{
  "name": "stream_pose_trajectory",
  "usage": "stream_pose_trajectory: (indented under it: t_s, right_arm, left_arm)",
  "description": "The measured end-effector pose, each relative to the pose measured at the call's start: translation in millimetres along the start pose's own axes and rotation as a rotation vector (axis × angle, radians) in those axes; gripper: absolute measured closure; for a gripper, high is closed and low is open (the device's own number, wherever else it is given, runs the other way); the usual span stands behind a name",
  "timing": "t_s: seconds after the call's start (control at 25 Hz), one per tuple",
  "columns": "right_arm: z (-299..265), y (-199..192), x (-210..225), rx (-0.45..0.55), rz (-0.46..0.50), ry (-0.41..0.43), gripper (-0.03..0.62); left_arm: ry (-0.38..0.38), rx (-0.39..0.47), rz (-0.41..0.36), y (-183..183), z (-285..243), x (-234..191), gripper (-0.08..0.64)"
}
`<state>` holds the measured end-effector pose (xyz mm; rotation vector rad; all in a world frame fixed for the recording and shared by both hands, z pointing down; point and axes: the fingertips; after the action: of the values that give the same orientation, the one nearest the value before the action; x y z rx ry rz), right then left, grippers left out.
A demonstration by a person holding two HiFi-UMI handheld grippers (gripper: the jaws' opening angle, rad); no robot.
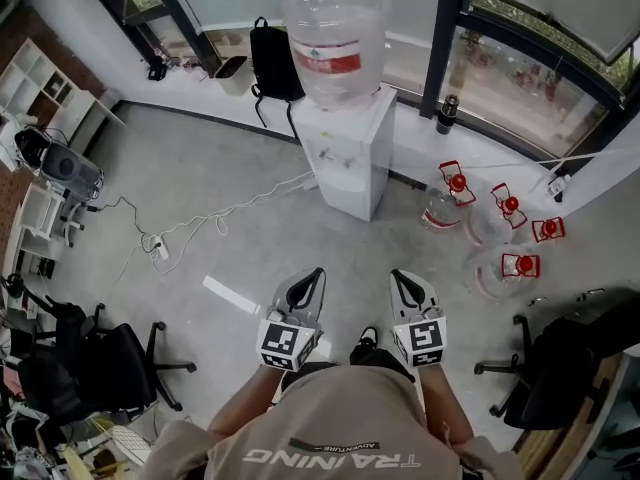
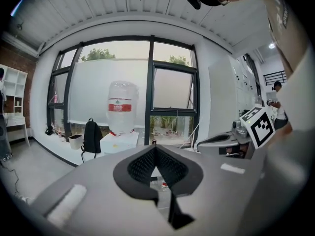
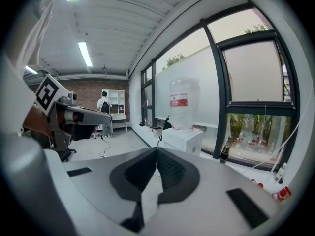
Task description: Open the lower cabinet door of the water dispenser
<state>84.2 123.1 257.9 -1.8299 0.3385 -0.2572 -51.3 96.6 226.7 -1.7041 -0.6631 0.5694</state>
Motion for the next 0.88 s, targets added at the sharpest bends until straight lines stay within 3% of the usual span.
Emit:
stream_pose_trajectory:
  t_s: [0.16, 0.44, 0.88]
  right_arm:
    - [-19, 1, 18, -0.012, -0.004, 0.021, 0.580]
    - [-61, 4, 20, -0.043, 0.000, 0.041, 0.580]
    - [-121, 43, 20, -0.045, 0.043, -0.112, 0.580]
  left_arm:
    - [0.050, -0.011, 0.038, 2, -15, -15, 0.552]
    - [0.062, -0.024, 0.057, 1, -32, -49, 0.552]
    - [-0.032, 0.023, 0.063, 11, -62, -134, 0.552]
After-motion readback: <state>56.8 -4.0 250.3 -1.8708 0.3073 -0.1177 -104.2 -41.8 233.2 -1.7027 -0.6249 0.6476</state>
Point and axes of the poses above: the fingertips, and each gripper's own axes: z backward along the fingers, x to its right, y out of its top, and after that the axes turned 2 degrees about x, right-handed
